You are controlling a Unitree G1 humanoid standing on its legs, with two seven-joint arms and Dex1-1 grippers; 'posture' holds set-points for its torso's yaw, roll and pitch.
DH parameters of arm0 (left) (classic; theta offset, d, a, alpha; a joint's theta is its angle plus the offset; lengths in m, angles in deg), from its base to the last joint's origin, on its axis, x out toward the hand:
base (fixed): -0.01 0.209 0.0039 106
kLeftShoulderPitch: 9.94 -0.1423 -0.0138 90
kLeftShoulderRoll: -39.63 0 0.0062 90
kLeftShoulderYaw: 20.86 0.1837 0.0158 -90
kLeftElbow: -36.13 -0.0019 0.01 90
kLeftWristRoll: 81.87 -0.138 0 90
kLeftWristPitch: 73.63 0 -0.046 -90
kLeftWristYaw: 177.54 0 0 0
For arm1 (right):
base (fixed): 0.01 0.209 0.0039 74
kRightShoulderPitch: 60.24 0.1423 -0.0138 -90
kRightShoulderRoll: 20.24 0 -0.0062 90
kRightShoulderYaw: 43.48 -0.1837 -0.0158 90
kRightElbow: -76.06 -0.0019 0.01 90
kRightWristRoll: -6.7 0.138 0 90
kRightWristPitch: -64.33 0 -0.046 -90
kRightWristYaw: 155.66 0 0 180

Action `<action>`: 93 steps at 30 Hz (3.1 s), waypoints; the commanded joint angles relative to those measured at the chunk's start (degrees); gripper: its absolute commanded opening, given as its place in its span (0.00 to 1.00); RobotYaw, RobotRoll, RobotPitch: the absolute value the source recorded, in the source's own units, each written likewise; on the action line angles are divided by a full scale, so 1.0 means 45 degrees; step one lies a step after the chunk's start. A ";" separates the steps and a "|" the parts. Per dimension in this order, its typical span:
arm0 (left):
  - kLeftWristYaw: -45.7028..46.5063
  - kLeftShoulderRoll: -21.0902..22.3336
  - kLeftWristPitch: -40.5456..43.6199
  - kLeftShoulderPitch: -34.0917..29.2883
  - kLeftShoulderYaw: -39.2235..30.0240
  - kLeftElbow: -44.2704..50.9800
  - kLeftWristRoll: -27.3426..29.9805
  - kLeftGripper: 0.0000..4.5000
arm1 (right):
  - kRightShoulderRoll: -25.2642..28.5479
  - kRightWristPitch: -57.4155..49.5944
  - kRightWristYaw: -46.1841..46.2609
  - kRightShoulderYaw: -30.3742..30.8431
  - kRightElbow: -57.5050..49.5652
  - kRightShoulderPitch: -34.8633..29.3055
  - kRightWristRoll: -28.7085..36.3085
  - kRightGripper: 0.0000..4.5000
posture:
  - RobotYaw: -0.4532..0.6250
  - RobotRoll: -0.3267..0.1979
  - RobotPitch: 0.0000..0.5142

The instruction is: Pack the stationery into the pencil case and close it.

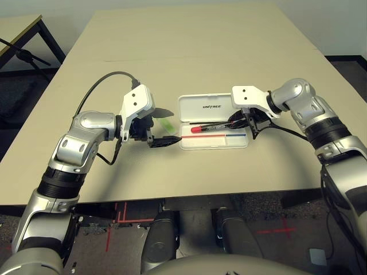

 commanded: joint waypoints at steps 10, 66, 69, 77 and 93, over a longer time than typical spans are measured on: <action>0.1638 -0.0620 0.1375 0.0355 -0.0906 -0.0182 0.0503 1.00 | 0.0647 -0.1082 -0.2373 -0.0730 -0.0823 -0.0118 0.1189 1.00 | 0.49 0.62 0.23; 1.4030 -0.6914 1.0770 0.2121 -0.2816 -0.0183 -0.2244 1.00 | 0.4344 -0.1790 -0.3401 -0.1463 -0.1299 -0.0278 0.4770 1.00 | 0.46 0.62 0.21; 1.4076 -0.6850 1.0635 0.2131 -0.2612 -0.0304 -0.2407 1.00 | 0.4306 -0.1752 -0.3401 -0.1504 -0.1243 -0.0251 0.4727 1.00 | 0.46 0.62 0.21; 1.4152 -0.6677 1.0200 0.1872 -0.2289 -0.0725 -0.2715 1.00 | 0.4216 -0.1844 -0.3401 -0.1624 -0.1345 -0.0260 0.4754 1.00 | 0.46 0.62 0.21; 1.4398 -0.7471 1.0096 0.2186 -0.2573 -0.1702 -0.2755 0.92 | 0.4162 -0.1998 -0.3401 -0.1938 -0.1527 -0.0340 0.4626 1.00 | 0.44 0.62 0.21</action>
